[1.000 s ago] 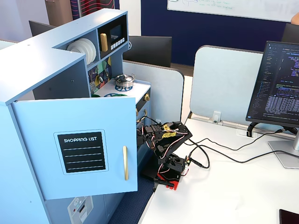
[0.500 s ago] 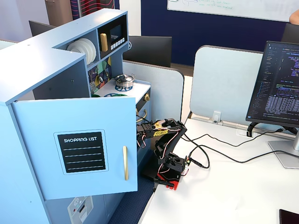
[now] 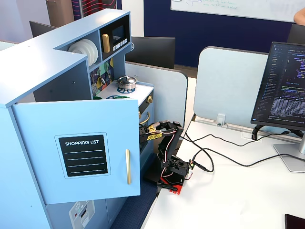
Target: Pick up the green pineapple from the left cabinet and place it in the green recipient
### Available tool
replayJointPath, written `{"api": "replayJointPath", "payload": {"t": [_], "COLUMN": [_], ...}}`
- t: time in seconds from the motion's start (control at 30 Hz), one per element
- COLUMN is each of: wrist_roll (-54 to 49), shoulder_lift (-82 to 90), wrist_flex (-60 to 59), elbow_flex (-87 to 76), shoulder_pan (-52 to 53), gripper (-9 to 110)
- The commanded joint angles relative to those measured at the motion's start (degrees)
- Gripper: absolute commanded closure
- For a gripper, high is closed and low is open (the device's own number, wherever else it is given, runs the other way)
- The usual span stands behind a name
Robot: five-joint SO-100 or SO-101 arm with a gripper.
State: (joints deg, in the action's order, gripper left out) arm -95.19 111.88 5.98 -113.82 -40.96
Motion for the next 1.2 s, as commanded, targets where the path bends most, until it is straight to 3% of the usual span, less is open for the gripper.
{"api": "replayJointPath", "payload": {"t": [0.0,0.67,1.17], "wrist_roll": [0.26,3.34,-2.64], "shoulder_lift": [-1.76,-14.85,-25.14], "wrist_flex": [2.46,-0.97,0.0], "elbow_flex": [6.59,20.48,29.88], "shoulder_pan": [0.35,-1.32,-2.46], "gripper": [67,63,61]}}
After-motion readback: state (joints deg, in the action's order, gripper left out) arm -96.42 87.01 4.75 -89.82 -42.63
